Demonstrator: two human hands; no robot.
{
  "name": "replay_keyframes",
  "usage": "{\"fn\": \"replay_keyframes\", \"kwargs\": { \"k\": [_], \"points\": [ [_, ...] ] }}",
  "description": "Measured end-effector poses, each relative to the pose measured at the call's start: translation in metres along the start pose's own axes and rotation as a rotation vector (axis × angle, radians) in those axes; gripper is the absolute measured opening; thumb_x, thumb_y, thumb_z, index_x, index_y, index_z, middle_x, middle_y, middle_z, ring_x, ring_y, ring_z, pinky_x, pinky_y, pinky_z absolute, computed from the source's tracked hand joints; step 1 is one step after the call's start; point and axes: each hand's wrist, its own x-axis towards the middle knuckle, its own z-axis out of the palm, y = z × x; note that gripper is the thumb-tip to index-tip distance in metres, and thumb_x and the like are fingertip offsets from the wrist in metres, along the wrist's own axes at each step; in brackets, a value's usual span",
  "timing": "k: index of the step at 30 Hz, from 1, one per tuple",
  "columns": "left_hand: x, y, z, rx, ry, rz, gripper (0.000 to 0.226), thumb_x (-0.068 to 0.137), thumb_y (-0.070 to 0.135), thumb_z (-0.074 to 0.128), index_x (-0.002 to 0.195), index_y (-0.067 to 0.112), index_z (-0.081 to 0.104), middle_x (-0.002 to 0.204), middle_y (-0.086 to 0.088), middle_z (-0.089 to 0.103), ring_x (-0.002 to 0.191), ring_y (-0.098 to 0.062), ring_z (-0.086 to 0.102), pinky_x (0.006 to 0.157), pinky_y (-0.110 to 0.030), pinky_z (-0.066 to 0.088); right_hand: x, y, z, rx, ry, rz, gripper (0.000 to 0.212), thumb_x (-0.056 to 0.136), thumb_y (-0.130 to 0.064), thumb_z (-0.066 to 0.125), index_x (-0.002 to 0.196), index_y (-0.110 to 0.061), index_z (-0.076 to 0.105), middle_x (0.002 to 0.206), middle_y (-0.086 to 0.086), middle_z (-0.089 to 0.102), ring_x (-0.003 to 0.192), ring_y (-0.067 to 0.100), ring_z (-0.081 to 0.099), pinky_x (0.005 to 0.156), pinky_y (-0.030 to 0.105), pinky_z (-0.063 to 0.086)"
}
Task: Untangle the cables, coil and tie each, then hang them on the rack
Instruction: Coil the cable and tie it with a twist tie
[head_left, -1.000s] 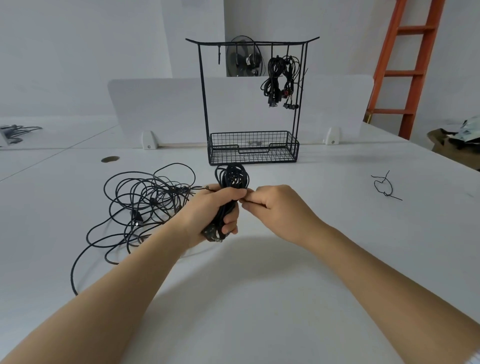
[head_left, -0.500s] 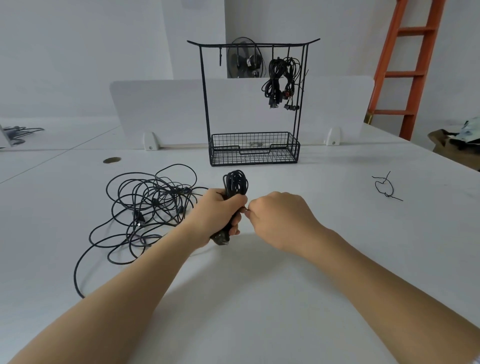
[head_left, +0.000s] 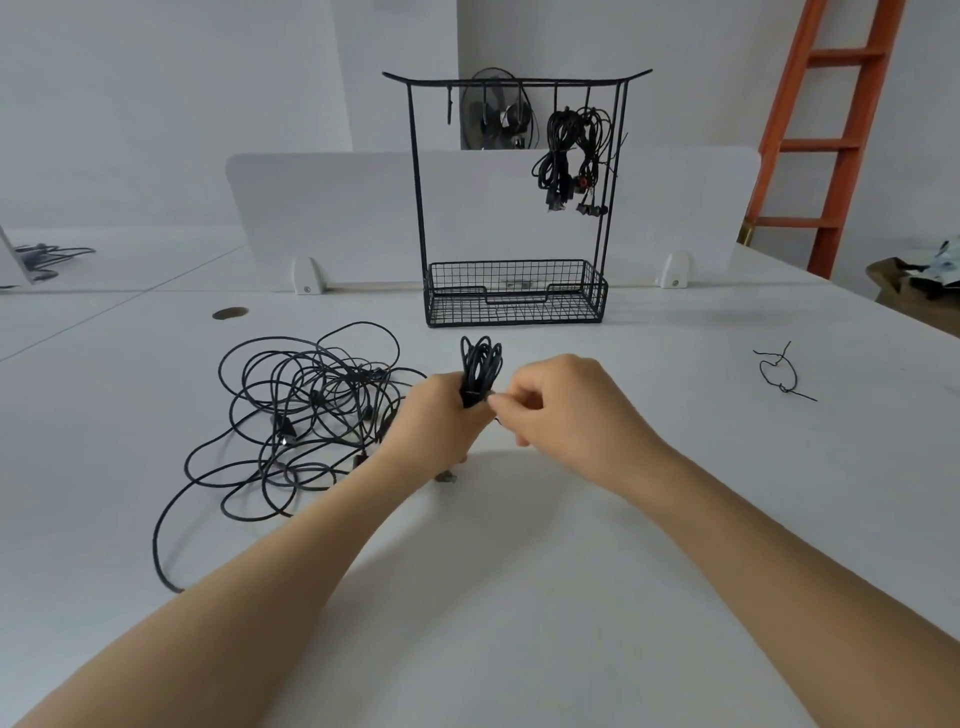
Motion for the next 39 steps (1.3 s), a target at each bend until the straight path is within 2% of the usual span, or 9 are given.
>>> {"fn": "replay_keyframes", "kwargs": {
  "k": [6,9,13,19,23,29,33,36,39],
  "points": [
    [-0.001,0.002,-0.012,-0.49,-0.35,-0.076,0.035,0.087,0.014,0.06,0.055,0.014,0.049,0.043,0.003,0.038,0.036,-0.012,0.037,0.053,-0.025,0.048,0.009,0.02,-0.024,0.023,-0.113,-0.013,0.023,0.09,-0.024,0.055,0.075,-0.008,0.061,0.061,-0.004,0.055,0.052,0.005,0.043,0.055,0.02,0.037],
    [-0.005,0.004,-0.014,-0.753,-0.473,-0.13,0.032,0.076,0.04,0.053,0.068,0.01,0.047,0.046,0.004,0.034,0.036,-0.009,0.033,0.051,-0.024,0.047,0.009,0.023,-0.019,0.096,-0.128,-0.051,0.022,0.09,-0.021,0.057,0.072,-0.009,0.061,0.056,-0.005,0.05,0.049,0.005,0.041,0.05,0.015,0.032],
    [-0.003,0.003,-0.011,-0.857,-0.384,-0.214,0.049,0.085,0.054,0.043,0.065,0.01,0.043,0.045,0.002,0.03,0.036,-0.011,0.032,0.05,-0.026,0.046,0.006,0.021,0.001,-0.136,-0.1,-0.199,0.027,0.092,-0.025,0.052,0.076,-0.005,0.06,0.059,-0.005,0.047,0.062,0.019,0.043,0.062,0.032,0.036],
    [-0.003,0.006,-0.004,-0.839,-0.253,-0.213,0.047,0.096,0.044,0.04,0.064,0.009,0.042,0.043,0.002,0.035,0.037,-0.013,0.033,0.052,-0.028,0.041,0.006,0.027,0.019,-0.346,0.352,-0.408,0.033,0.079,-0.032,0.045,0.058,-0.013,0.062,0.051,-0.005,0.052,0.048,0.012,0.047,0.04,0.02,0.032],
    [-0.006,0.008,0.0,-0.793,-0.227,-0.215,0.049,0.095,0.046,0.041,0.062,0.01,0.041,0.045,0.0,0.035,0.038,-0.014,0.034,0.051,-0.027,0.041,0.01,0.031,0.026,-0.293,0.449,-0.457,0.032,0.079,-0.025,0.048,0.055,-0.008,0.059,0.048,0.0,0.05,0.043,0.018,0.045,0.036,0.02,0.034],
    [-0.011,0.013,0.003,-0.739,-0.075,-0.172,0.045,0.096,0.044,0.038,0.065,0.011,0.042,0.044,0.003,0.04,0.038,-0.013,0.04,0.047,-0.024,0.036,0.009,0.011,0.023,0.272,0.121,0.145,0.03,0.093,-0.018,0.051,0.064,-0.011,0.047,0.058,0.004,0.051,0.05,0.016,0.05,0.05,0.027,0.041],
    [-0.014,0.007,0.011,-0.224,0.255,0.197,0.039,0.094,0.044,0.041,0.07,0.013,0.045,0.055,0.002,0.045,0.053,-0.02,0.044,0.051,-0.028,0.035,0.013,0.013,0.002,1.034,-0.317,0.532,0.032,0.093,-0.013,0.046,0.061,-0.014,0.045,0.05,-0.002,0.037,0.035,0.006,0.032,0.033,0.014,0.02],
    [-0.003,-0.012,0.005,0.248,0.493,0.884,0.048,0.095,0.053,0.03,0.082,0.01,0.045,0.06,-0.004,0.051,0.06,-0.016,0.041,0.061,-0.023,0.031,0.01,0.017,-0.014,1.046,-0.596,0.411,0.025,0.072,-0.01,0.053,0.049,-0.017,0.057,0.048,-0.005,0.043,0.037,0.006,0.034,0.036,0.014,0.021],
    [0.006,-0.021,0.001,0.349,0.444,1.043,0.049,0.091,0.06,0.033,0.098,0.012,0.043,0.089,-0.006,0.054,0.088,-0.017,0.045,0.089,-0.028,0.031,0.01,0.018,-0.016,0.975,-0.47,0.289,0.022,0.079,-0.014,0.049,0.062,-0.009,0.063,0.052,0.001,0.052,0.039,0.009,0.044,0.038,0.016,0.03]
  ]
}}
